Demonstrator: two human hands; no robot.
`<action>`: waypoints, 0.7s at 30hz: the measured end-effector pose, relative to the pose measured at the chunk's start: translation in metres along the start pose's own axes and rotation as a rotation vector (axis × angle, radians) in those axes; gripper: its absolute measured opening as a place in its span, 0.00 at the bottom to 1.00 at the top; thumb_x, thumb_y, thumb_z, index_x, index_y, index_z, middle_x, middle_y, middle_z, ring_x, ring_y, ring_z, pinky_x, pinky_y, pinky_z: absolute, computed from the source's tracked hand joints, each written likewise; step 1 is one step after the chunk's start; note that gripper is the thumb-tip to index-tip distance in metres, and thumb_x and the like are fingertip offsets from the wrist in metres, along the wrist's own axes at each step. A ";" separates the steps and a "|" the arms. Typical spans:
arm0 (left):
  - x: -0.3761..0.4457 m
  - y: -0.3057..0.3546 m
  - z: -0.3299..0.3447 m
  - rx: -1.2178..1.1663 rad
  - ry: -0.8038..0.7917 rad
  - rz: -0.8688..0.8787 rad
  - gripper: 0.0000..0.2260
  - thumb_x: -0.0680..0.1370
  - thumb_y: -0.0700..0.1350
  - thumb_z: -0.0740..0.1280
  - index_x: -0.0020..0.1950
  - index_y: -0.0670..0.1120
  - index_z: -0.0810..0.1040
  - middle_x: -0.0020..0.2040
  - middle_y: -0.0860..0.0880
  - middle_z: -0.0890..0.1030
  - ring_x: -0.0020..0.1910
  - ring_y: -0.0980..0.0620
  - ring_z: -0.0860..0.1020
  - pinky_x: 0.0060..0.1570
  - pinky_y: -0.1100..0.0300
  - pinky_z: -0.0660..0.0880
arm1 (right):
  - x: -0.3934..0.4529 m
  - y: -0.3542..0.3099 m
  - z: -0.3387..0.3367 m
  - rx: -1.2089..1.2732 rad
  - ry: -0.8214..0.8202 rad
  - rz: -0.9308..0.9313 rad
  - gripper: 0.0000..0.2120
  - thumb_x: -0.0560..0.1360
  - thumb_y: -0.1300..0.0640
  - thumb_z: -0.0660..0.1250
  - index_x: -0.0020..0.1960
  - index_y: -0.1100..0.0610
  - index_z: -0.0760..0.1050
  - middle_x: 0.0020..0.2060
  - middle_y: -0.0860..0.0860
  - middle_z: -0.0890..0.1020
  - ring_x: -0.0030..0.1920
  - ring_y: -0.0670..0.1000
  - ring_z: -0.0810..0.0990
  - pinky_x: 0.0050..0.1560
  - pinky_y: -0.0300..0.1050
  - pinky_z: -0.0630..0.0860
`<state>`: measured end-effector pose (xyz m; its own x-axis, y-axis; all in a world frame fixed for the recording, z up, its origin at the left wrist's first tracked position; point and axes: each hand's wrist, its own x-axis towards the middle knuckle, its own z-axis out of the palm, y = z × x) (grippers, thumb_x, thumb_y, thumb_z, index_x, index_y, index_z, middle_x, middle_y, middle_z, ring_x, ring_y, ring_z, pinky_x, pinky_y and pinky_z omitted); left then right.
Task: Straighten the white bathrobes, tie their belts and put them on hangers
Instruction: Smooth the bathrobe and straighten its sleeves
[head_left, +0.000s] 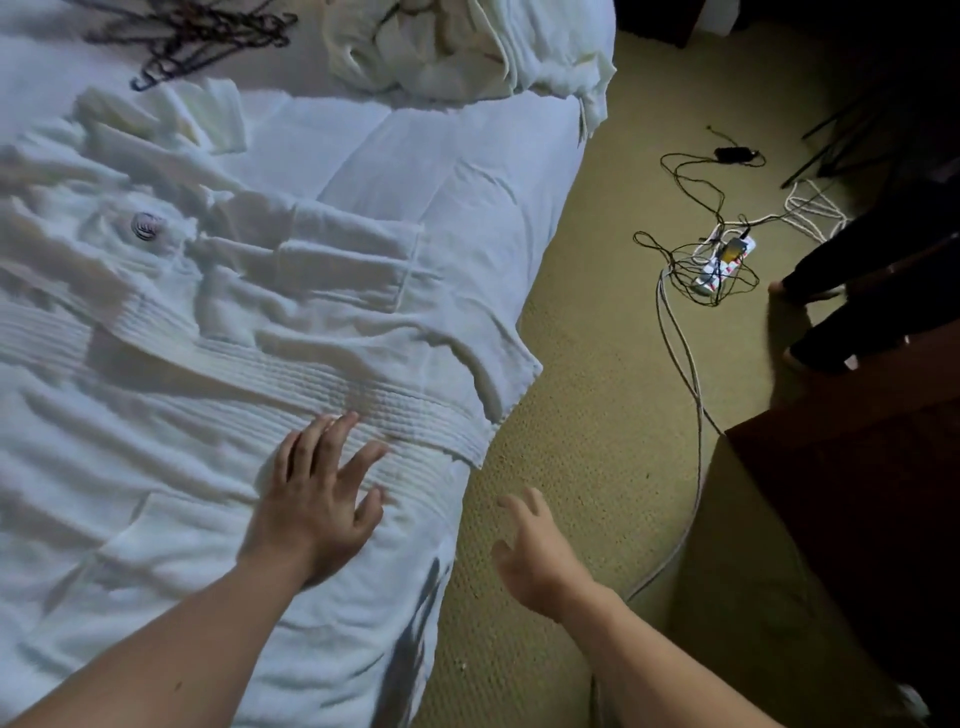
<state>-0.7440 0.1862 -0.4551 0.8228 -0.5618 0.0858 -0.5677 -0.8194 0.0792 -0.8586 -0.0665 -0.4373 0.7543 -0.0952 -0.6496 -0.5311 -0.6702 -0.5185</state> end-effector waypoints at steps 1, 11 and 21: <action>0.001 -0.001 0.000 -0.008 0.004 -0.004 0.24 0.74 0.55 0.65 0.69 0.50 0.77 0.75 0.42 0.67 0.74 0.35 0.65 0.70 0.38 0.61 | 0.006 -0.008 -0.005 -0.009 -0.004 -0.028 0.30 0.81 0.59 0.60 0.81 0.50 0.55 0.82 0.52 0.41 0.79 0.59 0.60 0.71 0.52 0.67; 0.011 -0.006 -0.016 -0.175 -0.011 -0.097 0.25 0.65 0.59 0.71 0.60 0.52 0.81 0.71 0.49 0.74 0.70 0.42 0.72 0.66 0.43 0.68 | 0.089 -0.093 -0.060 -0.136 0.284 -0.358 0.22 0.73 0.60 0.59 0.65 0.48 0.74 0.76 0.48 0.66 0.73 0.55 0.70 0.66 0.56 0.71; 0.115 -0.021 -0.018 -0.449 0.600 -1.184 0.18 0.65 0.32 0.70 0.55 0.36 0.74 0.51 0.34 0.75 0.57 0.35 0.71 0.54 0.45 0.71 | 0.172 -0.159 -0.141 -0.227 0.416 -0.436 0.19 0.76 0.57 0.64 0.65 0.46 0.73 0.76 0.48 0.66 0.74 0.52 0.65 0.69 0.56 0.59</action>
<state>-0.6373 0.1410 -0.4293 0.7417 0.6555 0.1423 0.3932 -0.5968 0.6994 -0.5895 -0.0798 -0.3883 0.9934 -0.0260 -0.1119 -0.0814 -0.8468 -0.5257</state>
